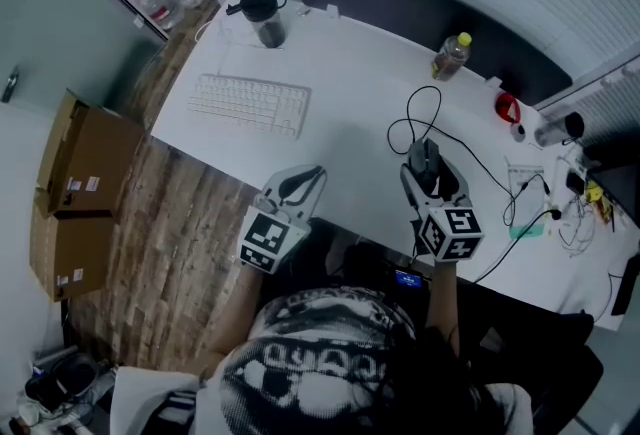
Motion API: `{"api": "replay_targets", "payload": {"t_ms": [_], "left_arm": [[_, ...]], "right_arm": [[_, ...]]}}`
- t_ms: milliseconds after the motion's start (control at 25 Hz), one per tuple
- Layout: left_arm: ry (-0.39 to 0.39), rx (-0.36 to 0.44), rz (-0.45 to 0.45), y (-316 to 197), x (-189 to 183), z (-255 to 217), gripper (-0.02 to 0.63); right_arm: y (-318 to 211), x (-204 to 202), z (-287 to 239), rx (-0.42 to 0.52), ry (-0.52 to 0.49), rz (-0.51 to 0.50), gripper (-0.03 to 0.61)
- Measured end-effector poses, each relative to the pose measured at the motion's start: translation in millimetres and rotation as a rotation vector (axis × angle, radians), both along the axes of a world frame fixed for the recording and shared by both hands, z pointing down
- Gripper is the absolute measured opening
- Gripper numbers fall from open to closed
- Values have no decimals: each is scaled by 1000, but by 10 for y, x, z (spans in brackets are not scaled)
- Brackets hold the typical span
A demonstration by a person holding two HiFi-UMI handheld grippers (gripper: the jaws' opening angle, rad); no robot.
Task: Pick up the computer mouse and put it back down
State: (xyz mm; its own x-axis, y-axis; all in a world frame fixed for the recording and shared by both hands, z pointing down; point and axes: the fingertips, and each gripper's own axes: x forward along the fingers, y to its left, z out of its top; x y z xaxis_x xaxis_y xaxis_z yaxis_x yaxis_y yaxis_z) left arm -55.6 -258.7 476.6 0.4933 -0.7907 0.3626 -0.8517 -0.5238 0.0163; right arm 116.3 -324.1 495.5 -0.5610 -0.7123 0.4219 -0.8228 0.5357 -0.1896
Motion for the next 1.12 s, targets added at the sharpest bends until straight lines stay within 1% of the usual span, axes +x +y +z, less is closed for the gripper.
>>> {"api": "replay_targets", "payload": {"t_ms": [80,200,320,440,600,760,880,1040,1080,1120], "left_arm": [[5,1,-18,-20,-164,6,17],[3,3,-43,-46,-405,13,17],[1,2,-66,-69,-630,14,17],[-3,2,-84,-97,-838,14,17],[-7,-6,-103,-115,-1063,29,17],[-11,-16,-114,-123,-1239,69,17],[-10,-23,-109,-123,-1325,97,17],[1,-25,-85,-149,-1376,102,17],[6,-25,-74,-159,-1378,101,17],[10,-26,-61,-166,-1378,103,17]], "right_arm": [[-165,-330,104,-11,-21,-37,310],[-374,-821,432,-69,-36,-85,310],[-493,-1227,845,-129,13,-127,310],[-532,-1491,1249,-183,86,-143,310],[-483,-1617,1653,-254,151,-127,310],[-431,-1643,1867,-297,175,-104,310],[-430,-1654,1894,-291,178,-89,310],[-437,-1679,1888,-294,157,-77,313],[-428,-1680,1878,-306,144,-72,321],[-409,-1675,1852,-317,127,-64,352]]}}
